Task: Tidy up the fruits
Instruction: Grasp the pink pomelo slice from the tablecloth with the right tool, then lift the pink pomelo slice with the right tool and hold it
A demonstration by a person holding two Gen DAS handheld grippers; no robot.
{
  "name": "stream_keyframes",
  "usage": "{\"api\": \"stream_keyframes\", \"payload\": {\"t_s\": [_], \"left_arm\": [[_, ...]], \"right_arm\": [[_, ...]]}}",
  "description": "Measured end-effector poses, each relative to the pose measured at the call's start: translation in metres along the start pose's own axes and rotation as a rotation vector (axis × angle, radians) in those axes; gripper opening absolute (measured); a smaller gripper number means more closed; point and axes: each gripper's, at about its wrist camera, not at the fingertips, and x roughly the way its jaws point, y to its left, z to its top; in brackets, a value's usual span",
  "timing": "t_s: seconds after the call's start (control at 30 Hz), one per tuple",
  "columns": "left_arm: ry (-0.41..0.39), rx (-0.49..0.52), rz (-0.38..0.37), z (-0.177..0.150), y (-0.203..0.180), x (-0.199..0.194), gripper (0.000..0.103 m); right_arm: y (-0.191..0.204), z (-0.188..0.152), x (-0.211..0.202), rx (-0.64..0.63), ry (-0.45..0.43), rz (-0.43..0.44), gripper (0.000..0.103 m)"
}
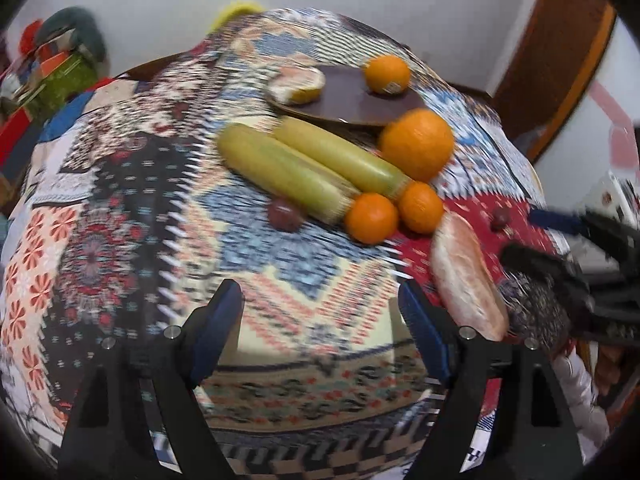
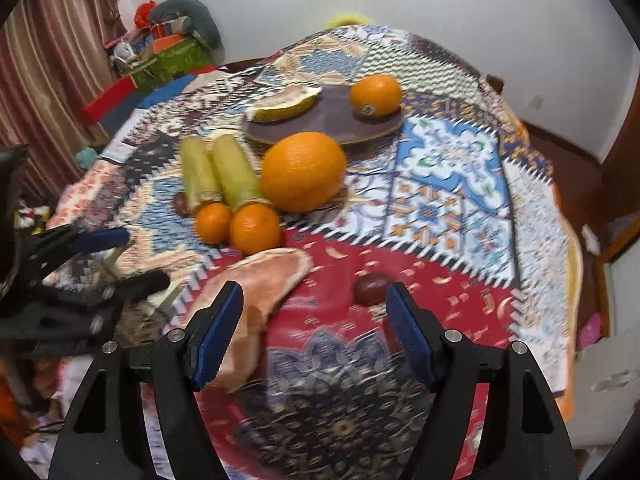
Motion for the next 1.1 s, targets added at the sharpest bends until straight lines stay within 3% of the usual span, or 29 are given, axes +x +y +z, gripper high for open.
{"api": "stream_keyframes", "payload": {"t_s": [0.27,0.5,0.63,0.87,1.03,1.1], "left_arm": [[-0.046,-0.075,0.04,-0.001,0.038,-0.019,0.081],[-0.046,-0.097,0.047,-0.007,0.048,-0.021,0.081],[-0.048,-0.098,0.046,-0.008,0.046,-0.021,0.081],[-0.072,-0.066,0.064,-0.008,0.04,-0.031,0.081],[-0.078,-0.06,0.066,-0.006,0.037,-0.032,0.081],[-0.076,-0.057,0.066,-0.005,0.036,-0.03,0.081]], "right_arm": [[0.018,-0.003,0.017,0.012,0.041,0.035,0.071],[0.026,0.002,0.012,0.03,0.024,0.058,0.071],[0.038,-0.001,0.027,0.001,0.08,0.093,0.071],[0.044,-0.001,0.044,-0.029,0.079,0.035,0.073],[0.028,-0.003,0.039,-0.012,0.059,0.05,0.049],[0.021,-0.006,0.035,0.0,0.054,0.058,0.044]]}}
